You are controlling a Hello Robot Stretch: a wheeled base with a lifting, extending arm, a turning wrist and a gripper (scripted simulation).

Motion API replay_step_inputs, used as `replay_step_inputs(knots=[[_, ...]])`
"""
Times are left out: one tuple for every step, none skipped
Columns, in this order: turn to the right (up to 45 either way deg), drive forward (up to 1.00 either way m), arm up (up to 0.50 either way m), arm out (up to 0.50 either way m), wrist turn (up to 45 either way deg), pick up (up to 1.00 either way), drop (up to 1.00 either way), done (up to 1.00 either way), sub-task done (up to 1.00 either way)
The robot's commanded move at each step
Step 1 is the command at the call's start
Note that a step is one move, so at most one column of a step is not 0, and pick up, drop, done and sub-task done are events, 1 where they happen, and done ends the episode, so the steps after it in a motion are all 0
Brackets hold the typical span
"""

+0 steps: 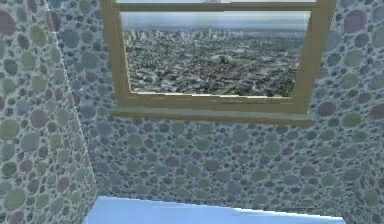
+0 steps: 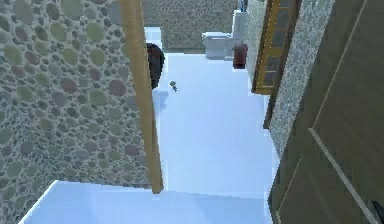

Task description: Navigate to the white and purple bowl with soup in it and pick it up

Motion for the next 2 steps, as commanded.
replay_step_inputs(knots=[[45.0, 0.0, 0.0, 0.0, 0.0, 0.0, 0.0, 0.0, 0.0], [45.0, 0.0, 0.0, 0.0, 0.0, 0.0, 0.0, 0.0, 0.0]])
